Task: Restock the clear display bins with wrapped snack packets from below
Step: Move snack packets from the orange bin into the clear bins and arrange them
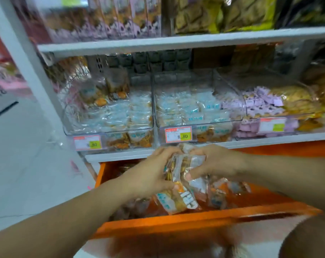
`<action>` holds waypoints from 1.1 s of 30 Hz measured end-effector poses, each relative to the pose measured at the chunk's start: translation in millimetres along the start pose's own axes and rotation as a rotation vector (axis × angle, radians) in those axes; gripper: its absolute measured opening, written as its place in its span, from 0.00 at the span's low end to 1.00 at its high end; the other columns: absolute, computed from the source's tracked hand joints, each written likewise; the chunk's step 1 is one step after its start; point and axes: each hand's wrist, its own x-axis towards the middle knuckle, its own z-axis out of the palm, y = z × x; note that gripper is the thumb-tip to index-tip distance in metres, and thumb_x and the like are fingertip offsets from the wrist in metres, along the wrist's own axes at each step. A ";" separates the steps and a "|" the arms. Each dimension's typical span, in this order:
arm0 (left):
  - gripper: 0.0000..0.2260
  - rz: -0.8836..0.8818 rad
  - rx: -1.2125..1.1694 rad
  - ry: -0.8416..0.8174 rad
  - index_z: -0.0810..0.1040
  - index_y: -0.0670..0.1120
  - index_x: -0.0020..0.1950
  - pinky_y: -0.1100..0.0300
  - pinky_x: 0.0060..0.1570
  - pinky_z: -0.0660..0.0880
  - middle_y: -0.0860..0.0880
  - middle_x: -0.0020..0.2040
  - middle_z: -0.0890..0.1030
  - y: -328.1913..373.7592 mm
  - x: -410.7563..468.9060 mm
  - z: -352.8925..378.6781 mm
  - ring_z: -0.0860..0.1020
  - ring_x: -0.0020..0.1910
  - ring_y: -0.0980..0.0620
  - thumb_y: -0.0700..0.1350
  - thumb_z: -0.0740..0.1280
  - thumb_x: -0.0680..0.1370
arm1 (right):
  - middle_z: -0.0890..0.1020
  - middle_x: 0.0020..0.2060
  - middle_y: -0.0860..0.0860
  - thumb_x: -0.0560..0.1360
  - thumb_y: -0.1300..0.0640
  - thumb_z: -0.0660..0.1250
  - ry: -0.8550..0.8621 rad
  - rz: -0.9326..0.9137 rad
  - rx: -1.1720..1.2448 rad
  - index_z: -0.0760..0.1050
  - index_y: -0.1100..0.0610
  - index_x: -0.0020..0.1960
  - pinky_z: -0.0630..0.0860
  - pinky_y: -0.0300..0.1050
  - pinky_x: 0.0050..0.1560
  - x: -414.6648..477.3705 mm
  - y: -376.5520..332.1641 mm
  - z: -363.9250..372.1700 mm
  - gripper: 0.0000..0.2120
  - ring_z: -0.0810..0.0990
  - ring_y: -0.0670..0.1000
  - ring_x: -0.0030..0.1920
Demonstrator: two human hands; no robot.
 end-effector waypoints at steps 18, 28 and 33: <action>0.34 0.200 0.309 0.457 0.55 0.57 0.75 0.52 0.65 0.68 0.57 0.73 0.58 57.1 101.3 -107.7 0.62 0.71 0.47 0.46 0.70 0.75 | 0.83 0.50 0.52 0.68 0.62 0.75 0.484 -0.277 0.564 0.69 0.55 0.68 0.79 0.43 0.43 18.6 -49.4 -88.6 0.30 0.83 0.48 0.48; 0.26 0.010 0.274 0.358 0.61 0.53 0.74 0.58 0.63 0.67 0.51 0.70 0.63 16.1 156.9 -79.8 0.69 0.67 0.50 0.48 0.66 0.78 | 0.70 0.68 0.52 0.74 0.45 0.67 0.621 -0.135 -0.256 0.63 0.53 0.72 0.73 0.47 0.58 55.5 -25.5 -114.6 0.30 0.75 0.53 0.59; 0.15 -0.010 0.265 0.452 0.75 0.49 0.65 0.62 0.59 0.68 0.49 0.61 0.75 13.4 152.8 -86.2 0.75 0.59 0.50 0.43 0.66 0.78 | 0.67 0.60 0.51 0.72 0.38 0.66 0.778 -0.125 -0.540 0.71 0.49 0.66 0.74 0.50 0.52 46.6 -23.3 -118.2 0.26 0.68 0.53 0.61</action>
